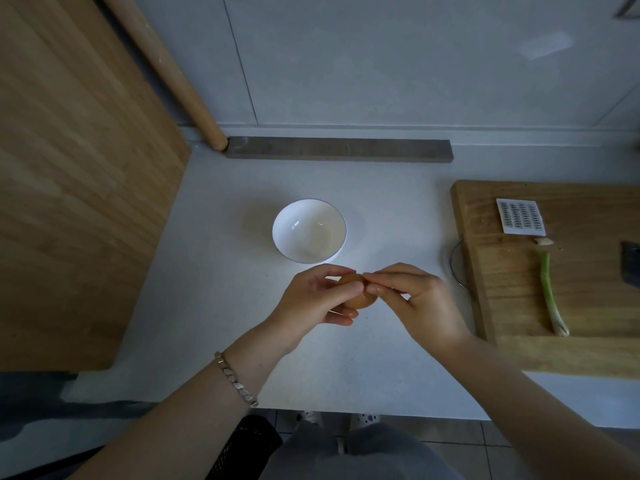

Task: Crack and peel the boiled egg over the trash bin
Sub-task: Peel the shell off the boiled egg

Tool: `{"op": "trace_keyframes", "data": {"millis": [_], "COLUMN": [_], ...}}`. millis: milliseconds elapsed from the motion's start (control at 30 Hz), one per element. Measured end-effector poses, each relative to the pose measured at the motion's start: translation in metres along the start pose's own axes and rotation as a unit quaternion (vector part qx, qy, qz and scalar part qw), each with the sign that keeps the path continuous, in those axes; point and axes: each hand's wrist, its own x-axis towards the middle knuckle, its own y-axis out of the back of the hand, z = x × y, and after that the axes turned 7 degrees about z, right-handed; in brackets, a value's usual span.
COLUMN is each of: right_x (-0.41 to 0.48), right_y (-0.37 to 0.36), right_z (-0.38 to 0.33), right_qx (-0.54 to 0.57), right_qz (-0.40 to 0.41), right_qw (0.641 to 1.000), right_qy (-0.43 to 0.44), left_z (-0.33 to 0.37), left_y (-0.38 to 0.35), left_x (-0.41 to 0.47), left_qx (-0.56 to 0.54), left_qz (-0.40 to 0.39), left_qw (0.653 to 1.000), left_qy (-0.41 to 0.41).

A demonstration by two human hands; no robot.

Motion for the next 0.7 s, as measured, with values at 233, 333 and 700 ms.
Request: {"op": "trace_keyframes", "data": {"millis": [233,333,700], "right_x": [-0.007,-0.002,0.005], "right_y": [-0.008,-0.011,-0.003], "right_z": [-0.002,-0.005,-0.013], "right_qx": [0.021,0.111,0.069], "right_qz": [0.031,0.083,-0.057], "right_qw": [0.995,0.968,0.956], "right_qy": [-0.094,-0.211,-0.281], "left_z": [-0.003,-0.004,-0.004], "left_y": [0.001,0.001,0.005], "left_x": [-0.002,-0.004,-0.004], "left_qx": [0.011,-0.007,0.016], "left_qz": [0.005,-0.005,0.021], "left_qw": [1.0,1.0,0.999], "left_qy": [0.021,0.026,0.027]}}
